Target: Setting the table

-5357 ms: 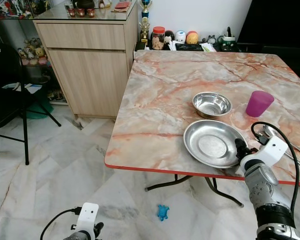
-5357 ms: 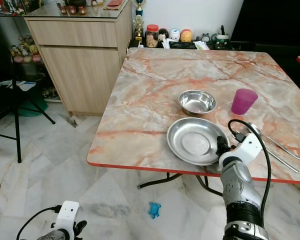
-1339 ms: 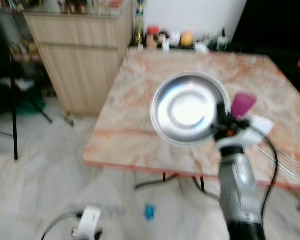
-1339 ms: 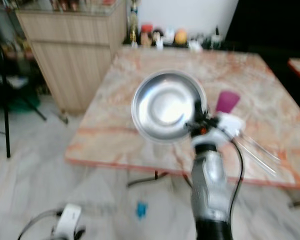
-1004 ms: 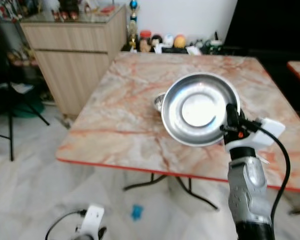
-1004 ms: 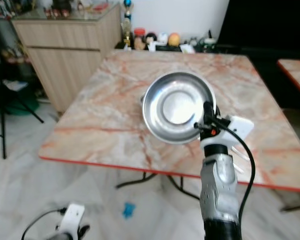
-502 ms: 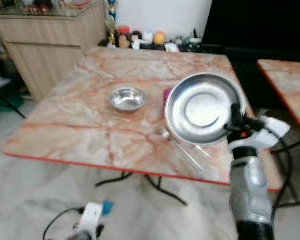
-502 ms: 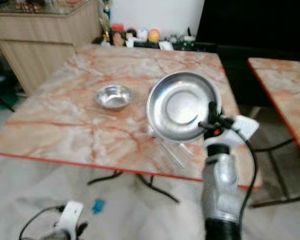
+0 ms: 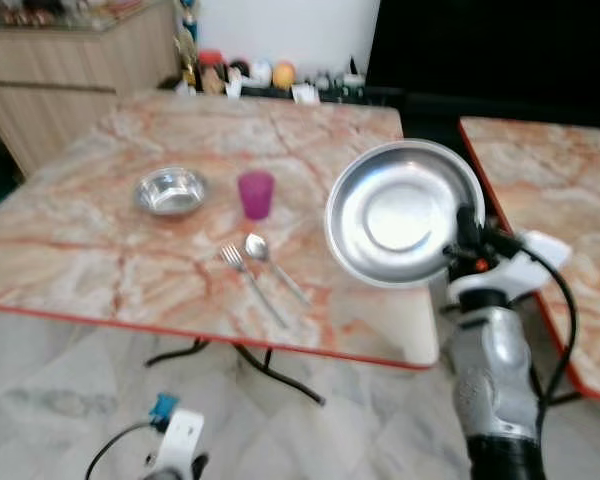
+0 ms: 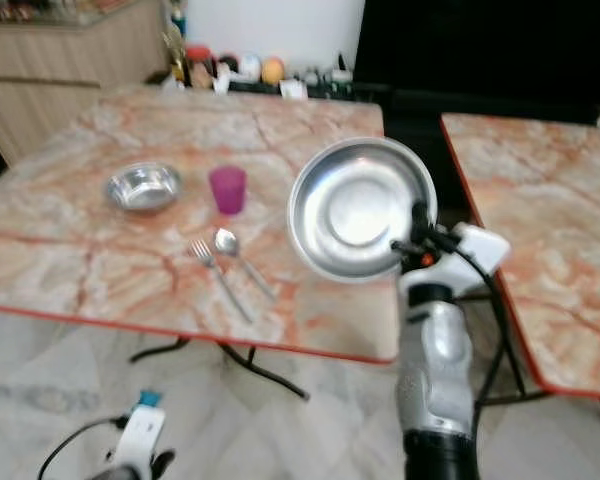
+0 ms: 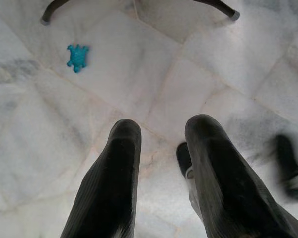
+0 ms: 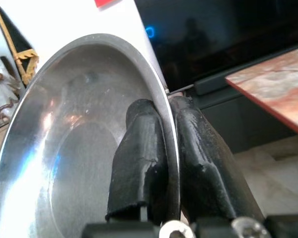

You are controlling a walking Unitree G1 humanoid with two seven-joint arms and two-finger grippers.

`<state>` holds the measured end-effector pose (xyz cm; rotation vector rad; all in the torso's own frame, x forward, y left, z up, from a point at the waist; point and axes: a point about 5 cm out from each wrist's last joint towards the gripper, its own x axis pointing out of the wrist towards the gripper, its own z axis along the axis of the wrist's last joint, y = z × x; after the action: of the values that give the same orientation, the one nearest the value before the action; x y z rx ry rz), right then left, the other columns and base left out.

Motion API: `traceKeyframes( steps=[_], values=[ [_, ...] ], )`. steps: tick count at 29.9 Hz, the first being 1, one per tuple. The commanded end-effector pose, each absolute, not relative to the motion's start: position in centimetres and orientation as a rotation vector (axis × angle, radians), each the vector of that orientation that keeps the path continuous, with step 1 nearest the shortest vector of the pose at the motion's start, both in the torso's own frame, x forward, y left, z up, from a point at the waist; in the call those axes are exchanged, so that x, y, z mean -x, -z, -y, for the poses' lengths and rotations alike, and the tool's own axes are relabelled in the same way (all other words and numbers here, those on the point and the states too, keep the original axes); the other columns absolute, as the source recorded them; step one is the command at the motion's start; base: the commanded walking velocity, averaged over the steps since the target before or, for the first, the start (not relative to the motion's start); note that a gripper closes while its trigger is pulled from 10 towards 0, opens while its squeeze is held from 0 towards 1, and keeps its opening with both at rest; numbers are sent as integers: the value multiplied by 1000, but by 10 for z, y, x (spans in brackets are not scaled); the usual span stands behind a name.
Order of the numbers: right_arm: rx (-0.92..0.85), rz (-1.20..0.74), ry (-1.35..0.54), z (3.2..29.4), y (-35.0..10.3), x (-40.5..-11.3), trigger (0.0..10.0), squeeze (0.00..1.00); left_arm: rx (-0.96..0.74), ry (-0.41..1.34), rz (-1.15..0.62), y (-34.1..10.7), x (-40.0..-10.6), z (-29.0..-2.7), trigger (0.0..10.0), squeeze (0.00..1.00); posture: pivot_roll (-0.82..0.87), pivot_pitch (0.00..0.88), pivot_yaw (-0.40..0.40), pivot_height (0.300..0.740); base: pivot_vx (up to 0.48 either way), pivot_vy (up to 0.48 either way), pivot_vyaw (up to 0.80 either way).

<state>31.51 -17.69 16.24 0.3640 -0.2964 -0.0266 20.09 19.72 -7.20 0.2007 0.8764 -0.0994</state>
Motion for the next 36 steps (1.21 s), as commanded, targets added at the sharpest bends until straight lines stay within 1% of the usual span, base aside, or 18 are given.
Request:
traceKeyframes(
  steps=[1, 14, 25, 36],
  values=[
    [-355, 316, 48, 184, -167, -315, 10000, 0, -199, 112, -878, 73, -201, -193, 10000, 0, -49, 0, 10, 740, 0, -469, 0],
    [-357, 315, 77, 188, -166, -314, 10000, 0, -206, 120, -882, 73, -201, -193, 10000, 0, -55, 5, 19, 740, 0, -469, 0],
    [-361, 314, 78, 186, -168, -316, 10000, 0, -207, 122, -883, 73, -201, -194, 10000, 0, -53, 12, 21, 740, 0, -470, 0],
    [-360, 304, 97, 189, -165, -316, 10000, 0, -206, 123, -887, 74, -199, -193, 10000, 0, -46, 4, 20, 740, 0, -471, 0]
  ],
)
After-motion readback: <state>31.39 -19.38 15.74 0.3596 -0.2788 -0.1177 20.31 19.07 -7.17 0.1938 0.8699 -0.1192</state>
